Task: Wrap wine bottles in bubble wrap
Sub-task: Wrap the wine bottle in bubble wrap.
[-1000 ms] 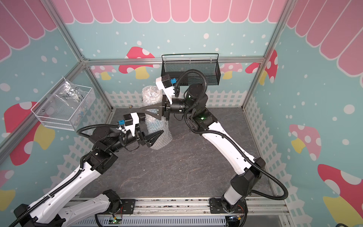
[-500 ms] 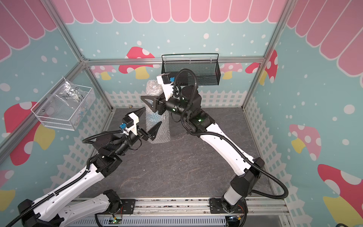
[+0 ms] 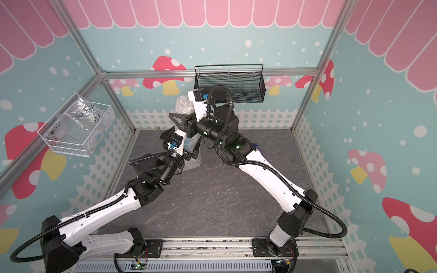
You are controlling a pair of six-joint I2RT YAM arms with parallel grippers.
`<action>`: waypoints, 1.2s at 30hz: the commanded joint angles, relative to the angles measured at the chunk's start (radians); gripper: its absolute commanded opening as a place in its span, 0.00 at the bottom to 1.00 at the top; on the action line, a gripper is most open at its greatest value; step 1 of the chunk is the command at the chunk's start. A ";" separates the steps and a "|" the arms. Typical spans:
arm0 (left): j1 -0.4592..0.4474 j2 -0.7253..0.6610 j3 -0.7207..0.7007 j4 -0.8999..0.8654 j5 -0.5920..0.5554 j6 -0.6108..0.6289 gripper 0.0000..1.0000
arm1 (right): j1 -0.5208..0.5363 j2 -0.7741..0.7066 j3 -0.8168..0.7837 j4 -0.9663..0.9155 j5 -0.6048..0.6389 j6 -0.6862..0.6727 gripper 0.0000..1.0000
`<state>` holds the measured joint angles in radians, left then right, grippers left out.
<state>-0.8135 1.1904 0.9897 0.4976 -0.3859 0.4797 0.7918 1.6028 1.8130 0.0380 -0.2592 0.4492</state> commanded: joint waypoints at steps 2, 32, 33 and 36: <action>0.004 0.027 0.046 -0.045 -0.033 0.040 0.82 | 0.022 -0.054 0.040 0.114 -0.081 0.070 0.00; 0.258 -0.099 0.227 -0.425 1.307 -0.400 0.23 | -0.080 0.067 0.009 0.414 -0.902 0.160 0.76; 0.260 -0.096 0.229 -0.422 1.311 -0.408 0.23 | -0.080 0.073 0.011 0.442 -0.915 0.184 0.76; 0.264 -0.095 0.217 -0.393 1.301 -0.424 0.23 | -0.080 0.100 0.026 0.494 -0.968 0.250 0.52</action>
<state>-0.5365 1.0954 1.1675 0.0692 0.7719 0.0723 0.7021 1.6466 1.8240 0.4492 -1.1549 0.6041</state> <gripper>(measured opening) 0.551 0.604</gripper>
